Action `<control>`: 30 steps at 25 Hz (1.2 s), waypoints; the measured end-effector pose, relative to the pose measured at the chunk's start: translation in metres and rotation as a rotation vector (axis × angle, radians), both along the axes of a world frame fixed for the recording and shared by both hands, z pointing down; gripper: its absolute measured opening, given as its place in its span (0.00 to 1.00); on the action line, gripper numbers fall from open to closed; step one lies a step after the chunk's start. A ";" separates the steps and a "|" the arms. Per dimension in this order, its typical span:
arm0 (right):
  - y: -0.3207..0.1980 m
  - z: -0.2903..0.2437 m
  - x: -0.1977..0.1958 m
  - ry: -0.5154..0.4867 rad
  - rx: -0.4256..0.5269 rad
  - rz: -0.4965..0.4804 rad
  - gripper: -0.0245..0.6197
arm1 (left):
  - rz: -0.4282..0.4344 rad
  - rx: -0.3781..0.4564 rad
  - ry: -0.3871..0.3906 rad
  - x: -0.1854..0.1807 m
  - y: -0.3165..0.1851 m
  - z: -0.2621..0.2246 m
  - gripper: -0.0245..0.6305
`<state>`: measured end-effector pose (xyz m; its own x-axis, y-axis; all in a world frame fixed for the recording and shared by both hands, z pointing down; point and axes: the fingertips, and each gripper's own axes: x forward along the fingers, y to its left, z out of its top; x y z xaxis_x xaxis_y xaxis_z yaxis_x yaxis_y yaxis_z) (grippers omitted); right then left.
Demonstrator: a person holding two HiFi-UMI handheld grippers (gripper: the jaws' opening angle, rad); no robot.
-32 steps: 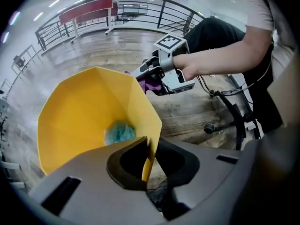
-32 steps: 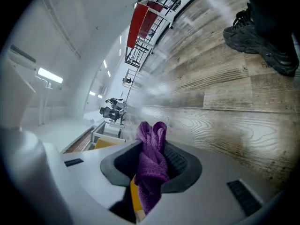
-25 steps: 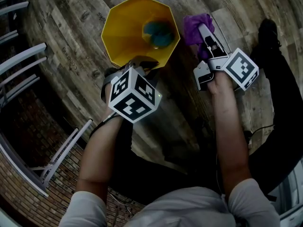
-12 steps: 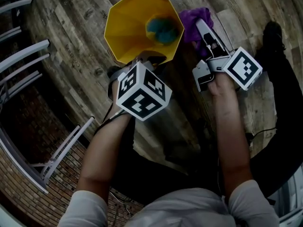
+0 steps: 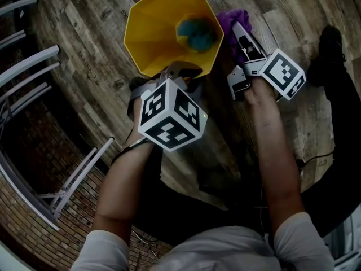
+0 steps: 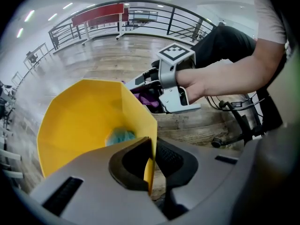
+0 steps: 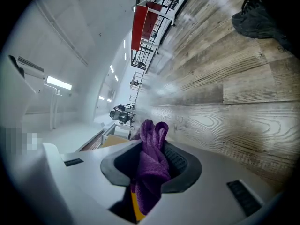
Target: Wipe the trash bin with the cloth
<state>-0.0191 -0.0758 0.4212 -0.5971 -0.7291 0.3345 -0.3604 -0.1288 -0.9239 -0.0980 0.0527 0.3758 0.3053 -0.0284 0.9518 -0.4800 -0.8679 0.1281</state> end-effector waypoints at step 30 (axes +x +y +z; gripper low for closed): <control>0.007 0.172 -0.025 0.343 -0.236 -0.164 0.22 | 0.029 0.017 0.005 0.000 0.000 -0.004 0.07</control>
